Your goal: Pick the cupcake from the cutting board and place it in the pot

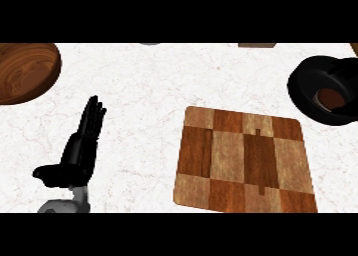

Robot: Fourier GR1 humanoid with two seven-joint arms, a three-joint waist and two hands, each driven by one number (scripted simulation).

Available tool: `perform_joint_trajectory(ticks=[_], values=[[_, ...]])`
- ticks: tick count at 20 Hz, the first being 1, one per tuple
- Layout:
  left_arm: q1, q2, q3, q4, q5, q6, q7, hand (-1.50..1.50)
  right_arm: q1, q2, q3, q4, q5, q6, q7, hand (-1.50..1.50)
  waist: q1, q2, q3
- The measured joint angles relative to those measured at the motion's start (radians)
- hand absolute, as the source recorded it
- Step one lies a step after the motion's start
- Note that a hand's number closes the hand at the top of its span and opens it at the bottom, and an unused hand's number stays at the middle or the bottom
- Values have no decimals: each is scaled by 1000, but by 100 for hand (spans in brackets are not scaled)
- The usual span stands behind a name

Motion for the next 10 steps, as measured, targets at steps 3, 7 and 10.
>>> perform_joint_trajectory(ticks=[3, 7, 10], values=[[-3, 2, 3, 3, 2, -3, 4, 0, -28, 7, -92, 22, -98, 37, -62, -150, -2, 0, 1], [17, -2, -1, 1, -1, -3, -12, 0, -53, -3, -232, 51, -246, 106, -125, -150, -6, -1, 2], [12, -7, -6, -6, -3, 0, -4, 0, -70, -35, -306, 88, -320, 165, -121, -150, -4, 0, 1]])
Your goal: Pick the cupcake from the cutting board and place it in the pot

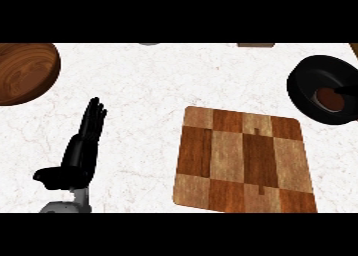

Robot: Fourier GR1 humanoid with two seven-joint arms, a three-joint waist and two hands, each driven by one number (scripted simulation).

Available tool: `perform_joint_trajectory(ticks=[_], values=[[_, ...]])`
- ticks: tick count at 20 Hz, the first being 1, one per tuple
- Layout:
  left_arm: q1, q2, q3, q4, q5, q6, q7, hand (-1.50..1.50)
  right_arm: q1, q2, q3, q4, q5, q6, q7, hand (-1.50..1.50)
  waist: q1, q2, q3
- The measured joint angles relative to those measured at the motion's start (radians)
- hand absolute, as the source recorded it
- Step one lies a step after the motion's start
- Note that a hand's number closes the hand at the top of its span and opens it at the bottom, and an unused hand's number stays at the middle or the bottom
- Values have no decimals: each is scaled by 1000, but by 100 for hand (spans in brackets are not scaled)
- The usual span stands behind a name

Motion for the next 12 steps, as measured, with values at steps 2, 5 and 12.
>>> perform_joint_trajectory(ticks=[2, 5, 12], values=[[-1, -6, -3, 3, 0, 1, -3, 0, -8, -24, -38, 21, -36, 25, 13, -150, 4, 2, 0], [-5, -20, -18, -5, -15, 15, 5, 0, 7, -60, -80, 42, -75, 48, 6, -150, 9, 6, 1], [-2, -6, -8, -11, -4, -4, -2, 0, 61, -132, -148, 58, -139, 105, -51, -150, 19, 12, 3]])
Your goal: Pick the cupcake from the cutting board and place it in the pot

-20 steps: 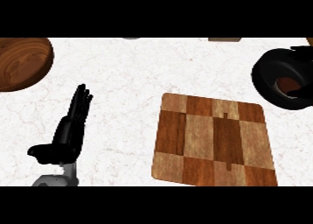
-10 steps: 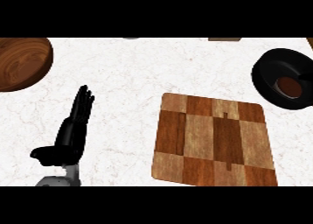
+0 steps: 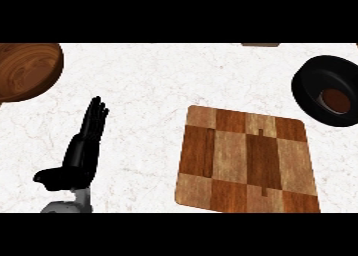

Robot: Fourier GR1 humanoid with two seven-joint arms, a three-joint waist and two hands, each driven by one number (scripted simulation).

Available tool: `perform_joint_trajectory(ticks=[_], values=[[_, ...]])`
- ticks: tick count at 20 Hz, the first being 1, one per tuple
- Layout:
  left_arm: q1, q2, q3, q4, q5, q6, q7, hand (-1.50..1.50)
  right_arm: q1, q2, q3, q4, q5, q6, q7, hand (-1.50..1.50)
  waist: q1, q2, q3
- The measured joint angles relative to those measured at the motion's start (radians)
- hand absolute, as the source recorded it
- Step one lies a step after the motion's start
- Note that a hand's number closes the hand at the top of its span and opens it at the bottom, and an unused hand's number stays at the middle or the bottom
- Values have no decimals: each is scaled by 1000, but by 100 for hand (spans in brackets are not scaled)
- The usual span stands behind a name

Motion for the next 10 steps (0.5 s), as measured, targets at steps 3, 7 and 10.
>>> perform_joint_trajectory(ticks=[3, 7, 10], values=[[-9, 4, 7, 8, 5, -5, -1, 0, 16, -27, -18, 2, -17, 27, -20, -150, 3, 3, 1], [-20, -1, 5, 9, 5, -6, 7, 0, 28, -62, -27, 3, -24, 59, -28, -150, 7, 5, 2], [-25, 0, 7, 11, 5, -6, 7, 0, 48, -81, -37, 7, -32, 67, -38, -150, 9, 6, 2]])
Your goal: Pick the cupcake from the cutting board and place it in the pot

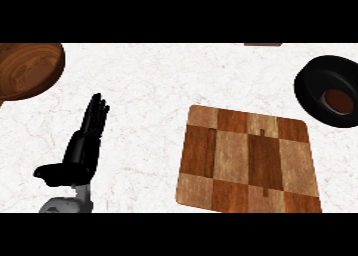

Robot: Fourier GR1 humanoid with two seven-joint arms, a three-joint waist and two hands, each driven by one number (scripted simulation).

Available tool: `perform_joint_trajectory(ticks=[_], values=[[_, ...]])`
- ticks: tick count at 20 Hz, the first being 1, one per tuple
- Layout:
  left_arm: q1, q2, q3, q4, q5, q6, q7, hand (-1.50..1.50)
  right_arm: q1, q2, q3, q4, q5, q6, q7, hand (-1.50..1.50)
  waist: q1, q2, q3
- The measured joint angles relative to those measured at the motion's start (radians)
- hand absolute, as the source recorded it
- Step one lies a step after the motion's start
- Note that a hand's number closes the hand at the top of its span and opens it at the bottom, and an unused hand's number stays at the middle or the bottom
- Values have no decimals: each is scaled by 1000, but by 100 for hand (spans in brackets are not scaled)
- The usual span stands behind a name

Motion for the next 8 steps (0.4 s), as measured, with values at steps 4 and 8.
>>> perform_joint_trajectory(ticks=[4, 8], values=[[9, -2, -7, -9, -3, 0, 2, 0, 9, -35, -31, 9, -27, 2, 10, -150, 5, 1, 1], [15, -5, -8, -5, -2, -3, -7, 0, 25, -53, -66, 17, -57, -8, 12, -150, 7, 4, 3]])
